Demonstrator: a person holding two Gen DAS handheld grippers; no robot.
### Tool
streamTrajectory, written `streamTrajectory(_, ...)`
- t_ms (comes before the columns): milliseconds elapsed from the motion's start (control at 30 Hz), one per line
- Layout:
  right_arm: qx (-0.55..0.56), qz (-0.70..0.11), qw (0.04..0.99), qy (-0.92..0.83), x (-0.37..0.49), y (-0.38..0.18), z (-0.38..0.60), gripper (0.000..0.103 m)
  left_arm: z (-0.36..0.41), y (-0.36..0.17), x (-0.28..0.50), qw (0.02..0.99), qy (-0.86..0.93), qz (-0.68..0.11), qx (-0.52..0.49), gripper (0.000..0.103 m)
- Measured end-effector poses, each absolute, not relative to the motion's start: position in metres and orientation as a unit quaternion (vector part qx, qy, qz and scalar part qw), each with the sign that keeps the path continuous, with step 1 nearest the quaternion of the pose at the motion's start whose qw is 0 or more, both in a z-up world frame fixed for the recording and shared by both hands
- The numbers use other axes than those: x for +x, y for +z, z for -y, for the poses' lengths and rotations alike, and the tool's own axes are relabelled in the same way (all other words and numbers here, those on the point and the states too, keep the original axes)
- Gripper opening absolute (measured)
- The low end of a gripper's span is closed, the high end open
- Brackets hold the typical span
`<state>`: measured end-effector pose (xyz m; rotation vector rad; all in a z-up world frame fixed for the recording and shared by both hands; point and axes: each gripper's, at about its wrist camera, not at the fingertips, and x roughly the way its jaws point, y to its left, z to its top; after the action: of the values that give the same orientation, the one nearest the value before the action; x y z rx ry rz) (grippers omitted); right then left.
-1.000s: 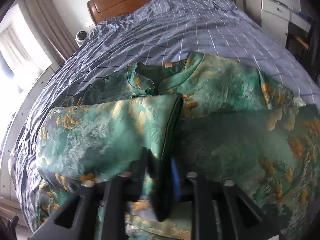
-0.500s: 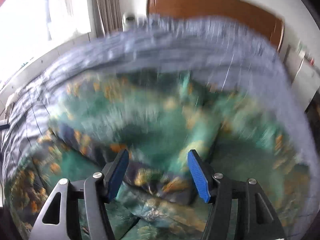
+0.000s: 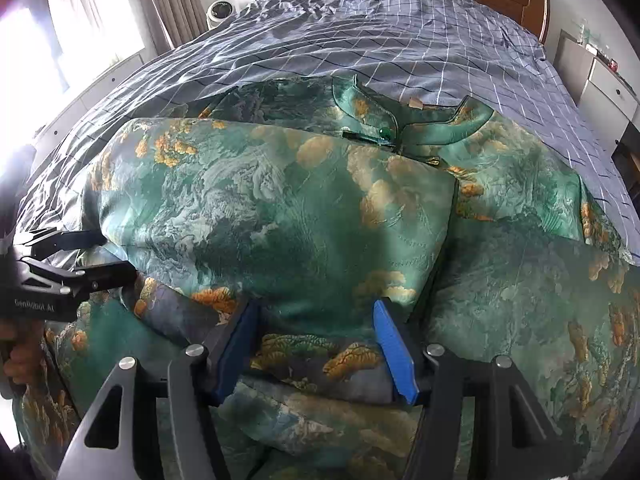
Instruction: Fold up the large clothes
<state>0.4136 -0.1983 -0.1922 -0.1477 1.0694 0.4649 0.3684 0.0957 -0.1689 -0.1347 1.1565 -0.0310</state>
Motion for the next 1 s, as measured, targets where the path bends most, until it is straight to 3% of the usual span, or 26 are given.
streamTrajectory(200, -0.058, -0.504, 0.835, 0.216, 0.414, -0.194, 0.199, 0.061, -0.1, -0.132, 0.393, 0.842, -0.039, -0.526, -0.113, 0.097)
streamTrajectory(367, -0.047, -0.505, 0.836, 0.209, 0.412, -0.193, 0.202, 0.061, -0.105, -0.171, 0.434, 0.819, -0.038, -0.566, -0.083, 0.098)
streamTrajectory(633, -0.045, -0.507, 0.84, 0.19, 0.41, -0.193, 0.2, 0.061, -0.119, -0.13, 0.46, 0.868, 0.016, -0.491, -0.077, 0.099)
streamTrajectory(733, -0.047, -0.509, 0.841, 0.178, 0.408, -0.193, 0.198, 0.061, -0.129, -0.15, 0.469, 0.845, 0.022, -0.525, -0.103, 0.099)
streamTrajectory(800, -0.054, -0.51, 0.841, 0.173, 0.407, -0.192, 0.195, 0.061, -0.127, -0.166, 0.464, 0.829, 0.01, -0.551, -0.095, 0.099)
streamTrajectory(1000, -0.049, -0.506, 0.844, 0.172, 0.407, -0.192, 0.196, 0.062, -0.115, -0.138, 0.374, 0.858, -0.035, -0.512, -0.021, 0.099)
